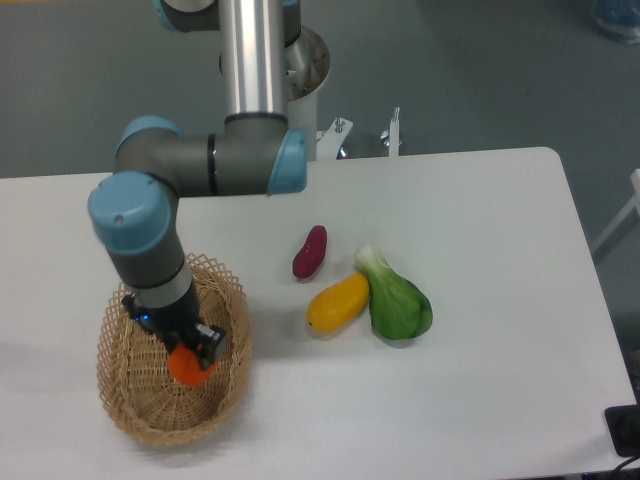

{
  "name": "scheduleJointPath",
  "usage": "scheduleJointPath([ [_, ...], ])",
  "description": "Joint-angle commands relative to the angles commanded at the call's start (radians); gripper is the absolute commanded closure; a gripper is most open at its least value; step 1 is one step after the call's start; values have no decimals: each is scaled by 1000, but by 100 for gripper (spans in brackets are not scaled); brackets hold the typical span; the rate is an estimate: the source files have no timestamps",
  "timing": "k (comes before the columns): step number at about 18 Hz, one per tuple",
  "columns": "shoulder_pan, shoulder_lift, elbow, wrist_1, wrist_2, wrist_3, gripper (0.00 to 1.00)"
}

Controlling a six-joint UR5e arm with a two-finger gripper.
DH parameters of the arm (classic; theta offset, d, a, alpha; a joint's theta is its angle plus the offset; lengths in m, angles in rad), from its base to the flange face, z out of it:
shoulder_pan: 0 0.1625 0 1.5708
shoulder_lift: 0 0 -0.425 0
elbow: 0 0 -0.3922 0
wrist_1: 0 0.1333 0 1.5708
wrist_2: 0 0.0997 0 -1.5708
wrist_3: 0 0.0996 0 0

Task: Pick up the orange from the basket
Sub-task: 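Carry the orange over the table beside the yellow mango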

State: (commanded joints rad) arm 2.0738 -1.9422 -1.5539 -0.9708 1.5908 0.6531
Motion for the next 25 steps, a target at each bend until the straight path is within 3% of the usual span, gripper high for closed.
scheduleJointPath([
  [8,155,78,81,-181,-124,121,47],
  [14,201,80,89,-186,-124,178,47],
  [25,210,80,89,-183,-124,178,47],
])
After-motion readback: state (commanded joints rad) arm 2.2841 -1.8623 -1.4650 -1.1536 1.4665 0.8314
